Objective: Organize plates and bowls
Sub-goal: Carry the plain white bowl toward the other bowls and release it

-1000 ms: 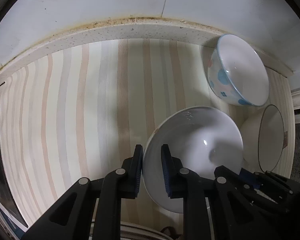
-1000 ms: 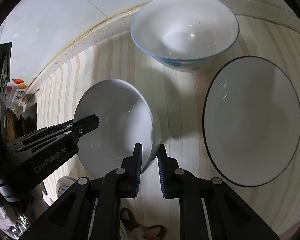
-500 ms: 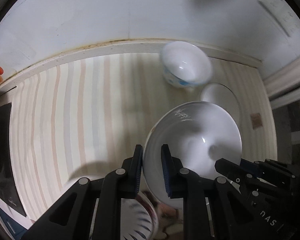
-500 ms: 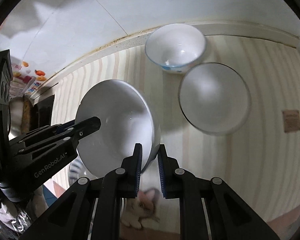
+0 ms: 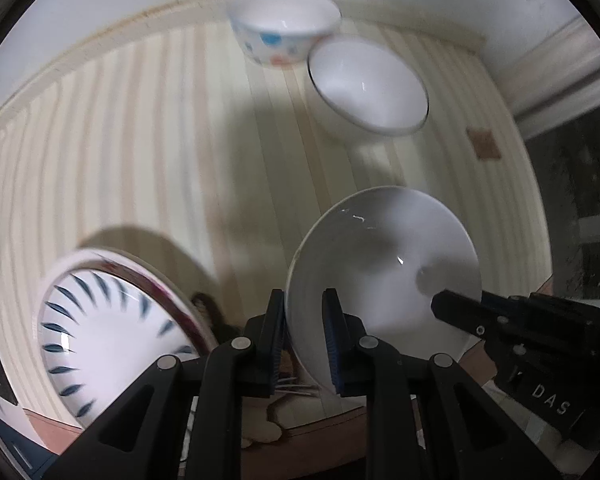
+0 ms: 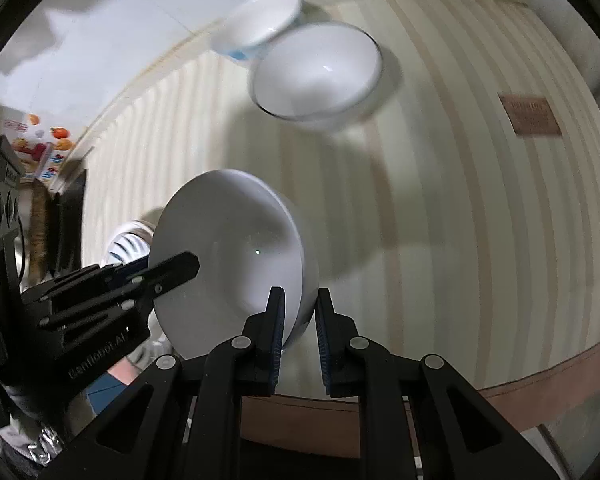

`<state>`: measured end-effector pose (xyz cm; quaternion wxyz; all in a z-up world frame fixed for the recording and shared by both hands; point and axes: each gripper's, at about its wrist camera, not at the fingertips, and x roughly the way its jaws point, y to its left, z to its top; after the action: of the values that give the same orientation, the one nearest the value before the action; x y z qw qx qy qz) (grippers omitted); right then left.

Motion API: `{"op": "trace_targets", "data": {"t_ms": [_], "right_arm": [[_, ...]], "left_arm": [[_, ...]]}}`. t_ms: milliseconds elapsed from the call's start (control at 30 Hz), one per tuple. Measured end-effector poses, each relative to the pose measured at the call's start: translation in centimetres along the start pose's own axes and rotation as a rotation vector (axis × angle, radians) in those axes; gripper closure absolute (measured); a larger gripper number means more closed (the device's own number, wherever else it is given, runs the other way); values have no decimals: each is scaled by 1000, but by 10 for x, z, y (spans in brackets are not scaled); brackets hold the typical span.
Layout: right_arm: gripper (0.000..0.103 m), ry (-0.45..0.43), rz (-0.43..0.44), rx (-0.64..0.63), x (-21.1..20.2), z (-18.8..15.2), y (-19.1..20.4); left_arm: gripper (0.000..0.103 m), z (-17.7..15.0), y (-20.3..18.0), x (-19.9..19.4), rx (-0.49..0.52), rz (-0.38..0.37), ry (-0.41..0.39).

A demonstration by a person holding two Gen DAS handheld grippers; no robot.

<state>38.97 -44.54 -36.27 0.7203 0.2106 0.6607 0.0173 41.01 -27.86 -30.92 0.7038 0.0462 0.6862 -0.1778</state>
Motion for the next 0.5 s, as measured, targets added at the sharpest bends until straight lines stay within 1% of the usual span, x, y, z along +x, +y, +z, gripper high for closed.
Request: {"op": "trace_targets", "data": {"t_ms": [133,267,333,433,500], "right_arm": [[86,22,-8,24,16,-7,-22],[86,42,-16,38,29,-13,-33],[86,48,-12,42,32,-15,-35],[86,57,-10,46,34,-17,-38],[84,87,-1,44,37,-15,-40]], "left_arm": [[87,-4,-9,27,17,14,41],[87,-9,-18,41,26,28,55],[86,-8,-23,39,41,46,42],[87,-5,-27,41,38,49,41],[86,-4,-26,40,28,46,50]]}}
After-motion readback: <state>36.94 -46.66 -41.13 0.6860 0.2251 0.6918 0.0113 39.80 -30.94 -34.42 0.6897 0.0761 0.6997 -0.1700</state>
